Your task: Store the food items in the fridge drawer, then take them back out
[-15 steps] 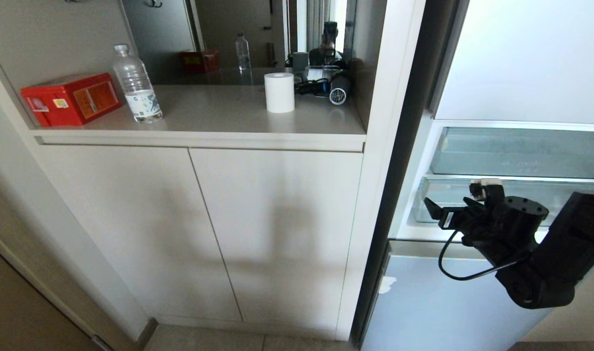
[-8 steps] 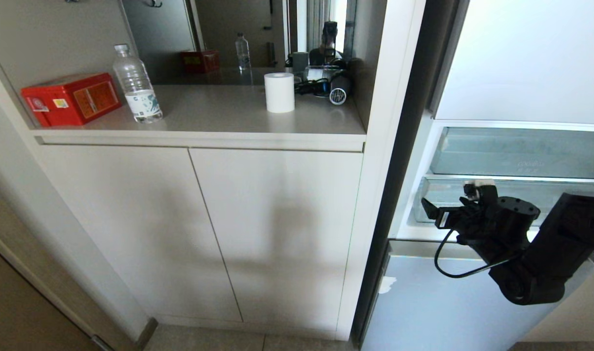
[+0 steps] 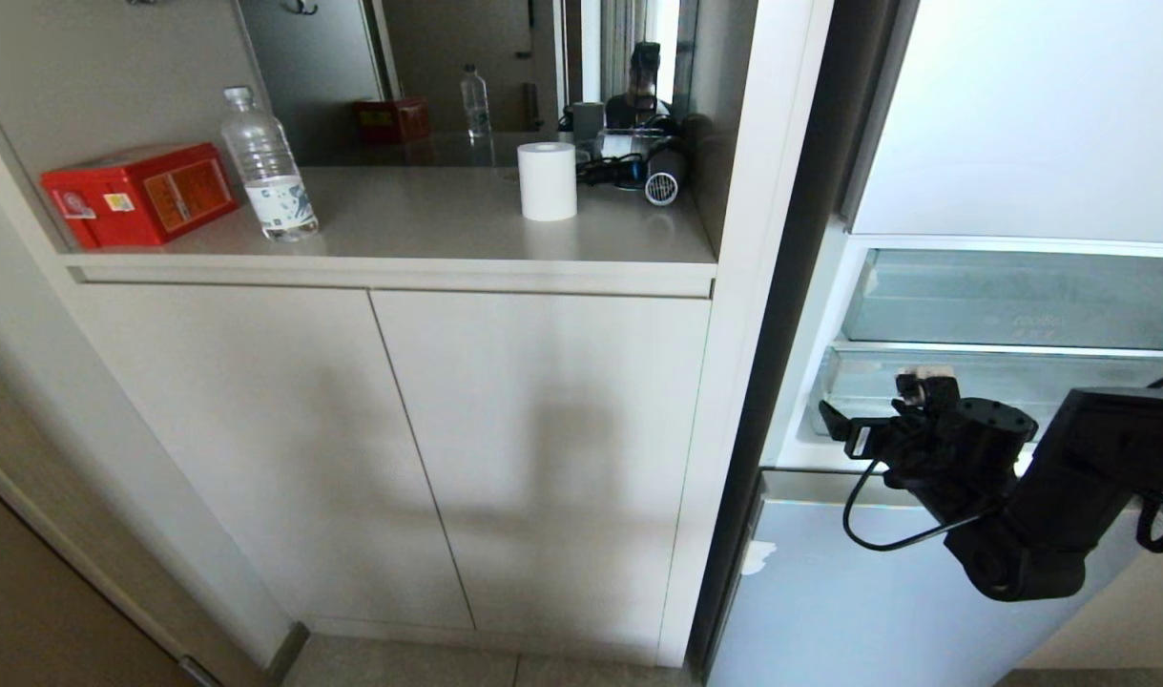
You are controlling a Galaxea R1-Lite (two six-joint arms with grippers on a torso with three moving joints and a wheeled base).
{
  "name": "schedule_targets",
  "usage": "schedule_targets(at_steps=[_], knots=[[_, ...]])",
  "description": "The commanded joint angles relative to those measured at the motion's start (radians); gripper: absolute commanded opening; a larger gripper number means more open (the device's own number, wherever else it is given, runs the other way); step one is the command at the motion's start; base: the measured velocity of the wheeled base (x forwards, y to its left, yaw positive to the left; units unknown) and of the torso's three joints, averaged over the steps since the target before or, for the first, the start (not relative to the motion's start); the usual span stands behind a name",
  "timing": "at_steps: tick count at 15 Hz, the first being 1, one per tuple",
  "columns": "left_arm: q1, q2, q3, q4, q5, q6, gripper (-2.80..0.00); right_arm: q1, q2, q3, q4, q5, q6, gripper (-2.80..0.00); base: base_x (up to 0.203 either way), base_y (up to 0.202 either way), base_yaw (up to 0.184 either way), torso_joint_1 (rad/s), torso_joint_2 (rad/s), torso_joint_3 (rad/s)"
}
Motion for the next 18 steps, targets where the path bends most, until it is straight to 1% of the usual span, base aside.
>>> schedule_targets(at_steps=[1, 10, 18], knots=[[0.0, 0.002, 0.0, 0.001, 0.0, 0.0, -2.8, 0.001, 0.021, -0.014, -0.009, 0.0, 0.0, 0.0, 0.0, 0.0, 0.0, 0.0, 0.0, 0.0], [0.0, 0.002, -0.001, 0.0, 0.0, 0.0, -2.8, 0.007, 0.048, -0.098, -0.009, 0.0, 0.005, 0.0, 0.0, 0.0, 0.0, 0.0, 0.0, 0.0], [0.0, 0.002, 0.0, 0.0, 0.0, 0.0, -2.8, 0.005, 0.047, -0.1, -0.009, -0.006, 0.011, 0.0, 0.0, 0.0, 0.0, 0.0, 0.0, 0.0]])
